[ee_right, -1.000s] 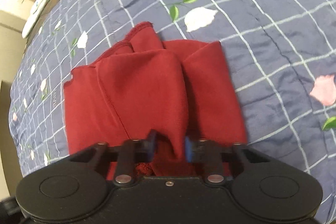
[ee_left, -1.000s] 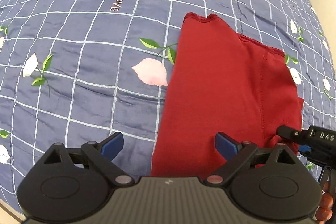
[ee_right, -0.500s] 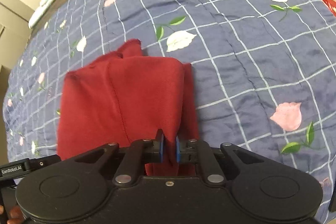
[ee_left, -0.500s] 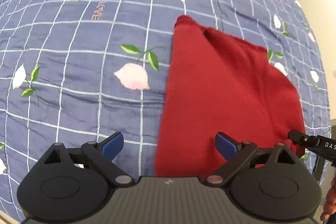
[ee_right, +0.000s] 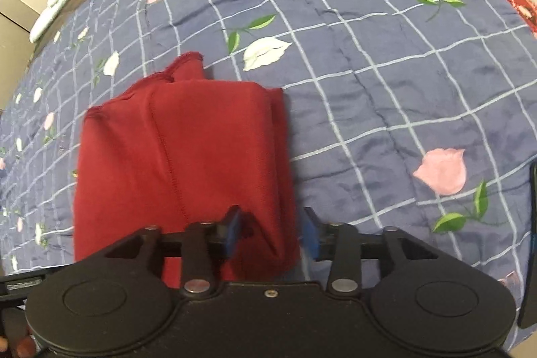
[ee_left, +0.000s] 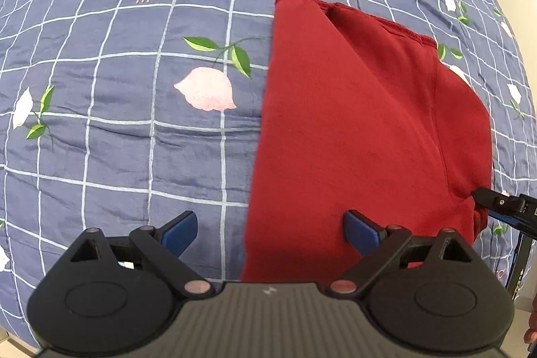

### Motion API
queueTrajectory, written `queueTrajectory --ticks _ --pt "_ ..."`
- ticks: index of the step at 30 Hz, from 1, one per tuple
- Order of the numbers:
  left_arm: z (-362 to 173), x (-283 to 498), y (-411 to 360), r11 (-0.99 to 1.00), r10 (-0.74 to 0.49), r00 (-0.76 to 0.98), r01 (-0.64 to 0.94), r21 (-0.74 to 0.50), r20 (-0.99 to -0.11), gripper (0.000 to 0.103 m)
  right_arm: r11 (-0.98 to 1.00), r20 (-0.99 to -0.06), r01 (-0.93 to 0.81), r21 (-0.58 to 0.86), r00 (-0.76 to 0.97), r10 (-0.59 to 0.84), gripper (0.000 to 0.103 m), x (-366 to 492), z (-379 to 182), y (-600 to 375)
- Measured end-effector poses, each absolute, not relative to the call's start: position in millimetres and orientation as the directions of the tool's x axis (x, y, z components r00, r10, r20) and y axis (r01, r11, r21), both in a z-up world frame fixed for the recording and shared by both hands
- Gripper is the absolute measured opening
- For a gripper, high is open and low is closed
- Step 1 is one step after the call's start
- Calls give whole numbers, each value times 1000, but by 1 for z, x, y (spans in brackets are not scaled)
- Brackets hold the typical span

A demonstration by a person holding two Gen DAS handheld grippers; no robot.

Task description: Fold small clothes

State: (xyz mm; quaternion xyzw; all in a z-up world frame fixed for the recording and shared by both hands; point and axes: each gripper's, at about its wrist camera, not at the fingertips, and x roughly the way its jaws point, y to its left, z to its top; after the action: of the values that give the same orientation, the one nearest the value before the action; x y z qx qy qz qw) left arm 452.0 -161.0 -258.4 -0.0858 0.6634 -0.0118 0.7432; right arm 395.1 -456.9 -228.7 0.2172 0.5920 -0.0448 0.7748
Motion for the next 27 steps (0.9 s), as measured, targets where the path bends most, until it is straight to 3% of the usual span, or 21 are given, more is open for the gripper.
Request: queueTrajectory --ticks 3,9,17,27 --pt "-259 451 -163 985 -132 114 -94 -143 -985 96 887 -930 336 317 292 222 57 390 -232 -456" --pt "-261 452 -165 987 -128 110 -83 -137 -986 96 896 -931 311 315 286 228 14 385 -233 -450" --pt "-256 452 -167 987 -137 120 -69 -146 -983 97 925 -946 287 247 277 167 12 382 -231 -454" --pt "-243 449 -159 975 -192 162 -82 -207 -968 100 936 -959 283 209 247 140 17 383 -245 -448"
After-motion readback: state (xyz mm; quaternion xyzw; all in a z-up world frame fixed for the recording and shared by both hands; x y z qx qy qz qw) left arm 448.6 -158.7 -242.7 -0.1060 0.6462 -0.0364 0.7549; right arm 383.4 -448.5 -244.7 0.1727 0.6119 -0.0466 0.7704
